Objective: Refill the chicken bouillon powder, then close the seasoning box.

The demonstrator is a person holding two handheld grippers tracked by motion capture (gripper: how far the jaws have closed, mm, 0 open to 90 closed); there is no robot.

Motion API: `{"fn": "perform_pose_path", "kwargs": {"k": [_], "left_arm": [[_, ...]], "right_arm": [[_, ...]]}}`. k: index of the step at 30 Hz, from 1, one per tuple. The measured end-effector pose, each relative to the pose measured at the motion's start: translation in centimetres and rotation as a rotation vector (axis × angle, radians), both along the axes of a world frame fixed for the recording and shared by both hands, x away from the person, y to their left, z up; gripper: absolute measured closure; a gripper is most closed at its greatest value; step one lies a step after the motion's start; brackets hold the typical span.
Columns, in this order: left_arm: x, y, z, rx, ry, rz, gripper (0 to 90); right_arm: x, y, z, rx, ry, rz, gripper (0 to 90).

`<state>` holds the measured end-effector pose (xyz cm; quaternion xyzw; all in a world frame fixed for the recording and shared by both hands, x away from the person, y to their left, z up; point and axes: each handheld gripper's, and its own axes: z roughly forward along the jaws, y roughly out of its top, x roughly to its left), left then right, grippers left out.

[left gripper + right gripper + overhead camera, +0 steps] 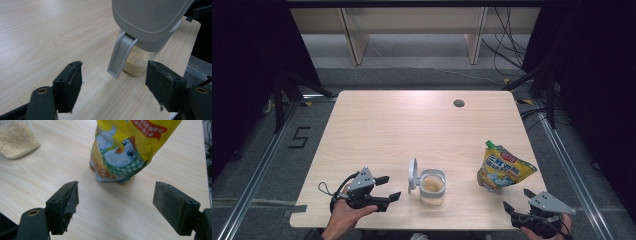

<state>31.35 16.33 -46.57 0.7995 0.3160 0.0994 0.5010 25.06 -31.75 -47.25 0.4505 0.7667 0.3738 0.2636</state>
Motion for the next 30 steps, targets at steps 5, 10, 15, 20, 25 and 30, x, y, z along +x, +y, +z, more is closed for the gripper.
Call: {"fn": "perform_pose_path", "kwargs": {"k": [5, 10, 15, 20, 25, 30], "left_arm": [[-0.1, -0.1, 0.7, 0.019, -0.027, -0.013, 49.0], [-0.3, -0.6, 1.3, 0.027, -0.059, -0.016, 68.6], [-0.1, -1.1, 1.6, 0.04, -0.092, -0.046, 80.7], [0.2, -1.4, 2.1, 0.037, -0.101, -0.031, 87.2], [0.2, -2.0, 2.3, 0.019, -0.101, -0.038, 88.8], [0.2, -2.4, 2.5, 0.024, -0.112, -0.052, 88.9]], "right_arm": [[-0.2, 0.0, -0.2, -0.009, 0.019, 0.0, 20.6], [-0.3, 0.0, -0.3, -0.013, 0.019, -0.002, 20.5], [-0.3, 0.1, -0.4, -0.023, 0.03, 0.009, 20.8], [-0.3, 0.2, -0.4, -0.032, 0.029, 0.013, 21.2], [-0.4, 0.1, -0.4, -0.034, 0.029, 0.013, 21.2], [-0.3, 0.2, -0.4, -0.047, 0.013, 0.012, 21.5]]}}
